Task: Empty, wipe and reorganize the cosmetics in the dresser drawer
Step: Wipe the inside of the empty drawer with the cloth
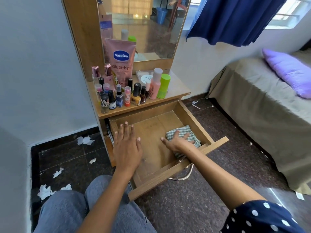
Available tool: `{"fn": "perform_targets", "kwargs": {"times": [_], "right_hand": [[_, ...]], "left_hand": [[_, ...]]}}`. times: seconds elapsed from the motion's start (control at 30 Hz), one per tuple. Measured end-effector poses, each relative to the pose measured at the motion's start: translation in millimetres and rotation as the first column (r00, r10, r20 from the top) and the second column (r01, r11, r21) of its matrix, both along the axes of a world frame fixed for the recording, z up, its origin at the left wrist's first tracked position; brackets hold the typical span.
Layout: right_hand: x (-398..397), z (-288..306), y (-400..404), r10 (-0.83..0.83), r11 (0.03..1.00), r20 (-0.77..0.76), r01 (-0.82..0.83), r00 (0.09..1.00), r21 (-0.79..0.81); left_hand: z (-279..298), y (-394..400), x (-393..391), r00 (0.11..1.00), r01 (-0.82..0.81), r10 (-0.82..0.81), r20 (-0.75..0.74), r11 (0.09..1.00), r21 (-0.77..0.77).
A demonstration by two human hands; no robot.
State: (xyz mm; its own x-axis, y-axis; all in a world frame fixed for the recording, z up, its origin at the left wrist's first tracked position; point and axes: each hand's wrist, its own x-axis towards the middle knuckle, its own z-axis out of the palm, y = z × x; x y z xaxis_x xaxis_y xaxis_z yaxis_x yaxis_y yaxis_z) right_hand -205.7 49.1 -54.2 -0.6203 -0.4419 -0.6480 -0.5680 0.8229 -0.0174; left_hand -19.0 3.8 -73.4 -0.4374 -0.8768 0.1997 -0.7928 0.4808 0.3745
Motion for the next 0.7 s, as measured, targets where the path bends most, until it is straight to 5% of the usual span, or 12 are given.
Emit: {"fn": "perform_targets", "kwargs": {"times": [0.7], "right_hand": [[6, -3, -34, 0.126, 0.963, -0.010, -0.124, 0.992, -0.238]], "left_hand": [[-1, -1, 0, 0.999, -0.019, 0.020, 0.028, 0.999, -0.038]]}}
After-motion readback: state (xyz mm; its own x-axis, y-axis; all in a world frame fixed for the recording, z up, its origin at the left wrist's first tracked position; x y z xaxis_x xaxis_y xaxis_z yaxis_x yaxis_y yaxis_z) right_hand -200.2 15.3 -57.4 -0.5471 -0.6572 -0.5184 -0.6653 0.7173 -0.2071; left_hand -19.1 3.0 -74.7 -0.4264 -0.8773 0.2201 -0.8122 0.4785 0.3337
